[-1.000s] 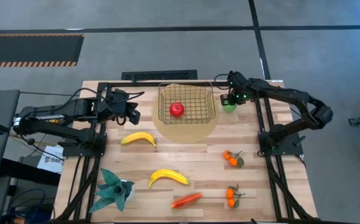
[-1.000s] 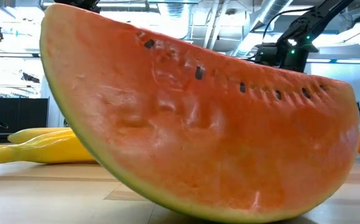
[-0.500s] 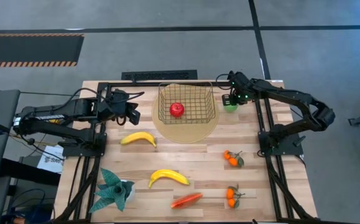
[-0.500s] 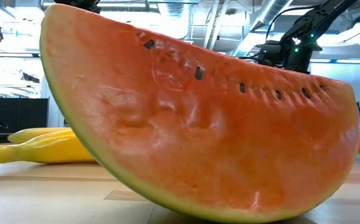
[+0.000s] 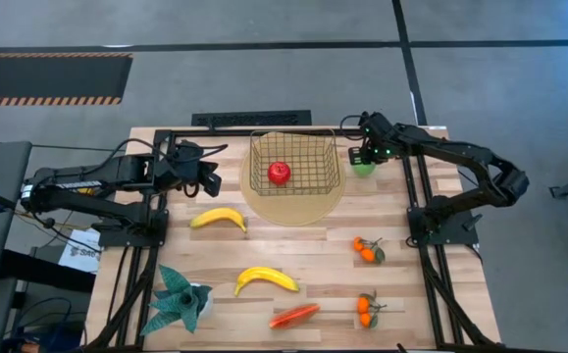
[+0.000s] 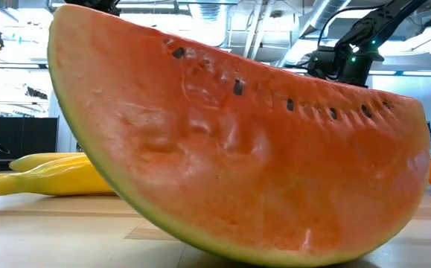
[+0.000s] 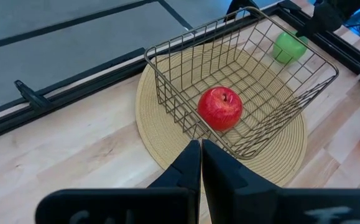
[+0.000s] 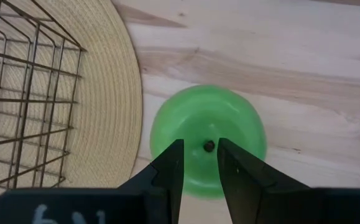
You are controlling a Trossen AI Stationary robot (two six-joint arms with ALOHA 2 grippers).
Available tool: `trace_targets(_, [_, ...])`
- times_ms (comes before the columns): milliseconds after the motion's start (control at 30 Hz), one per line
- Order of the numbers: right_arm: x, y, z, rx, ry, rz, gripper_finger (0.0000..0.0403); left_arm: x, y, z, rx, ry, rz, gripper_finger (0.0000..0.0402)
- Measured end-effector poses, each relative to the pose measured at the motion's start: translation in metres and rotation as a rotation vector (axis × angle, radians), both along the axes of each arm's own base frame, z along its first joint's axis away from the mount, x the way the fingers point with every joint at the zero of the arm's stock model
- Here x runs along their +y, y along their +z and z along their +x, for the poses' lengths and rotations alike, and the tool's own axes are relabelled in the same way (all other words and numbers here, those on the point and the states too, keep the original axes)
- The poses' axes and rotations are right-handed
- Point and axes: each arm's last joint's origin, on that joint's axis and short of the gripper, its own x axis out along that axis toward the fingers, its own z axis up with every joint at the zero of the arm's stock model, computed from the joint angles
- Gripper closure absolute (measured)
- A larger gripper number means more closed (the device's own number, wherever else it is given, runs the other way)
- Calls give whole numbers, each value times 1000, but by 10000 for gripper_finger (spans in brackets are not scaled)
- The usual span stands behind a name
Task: Build produce basket
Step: Put the green apple into the basket
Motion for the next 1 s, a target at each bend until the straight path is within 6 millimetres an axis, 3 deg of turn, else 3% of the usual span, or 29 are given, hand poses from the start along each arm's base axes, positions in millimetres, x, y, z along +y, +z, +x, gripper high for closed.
trace_targets(267, [-4,-8,2,26,-2,21,292,0,0,0,0,0,0,401])
trace_targets(567, [-9,-16,5,73,46,19,388,0,0,0,1,0,0,401])
trace_targets(700, [-7,-13,4,67,55,14,391,0,0,0,0,-8,-8,401])
trace_targets(867, [4,5,-1,8,79,-5,398,-1,0,0,0,-15,-14,401])
trace_targets(1000, [16,39,-3,-37,118,-48,400,0,0,0,0,-15,-14,401])
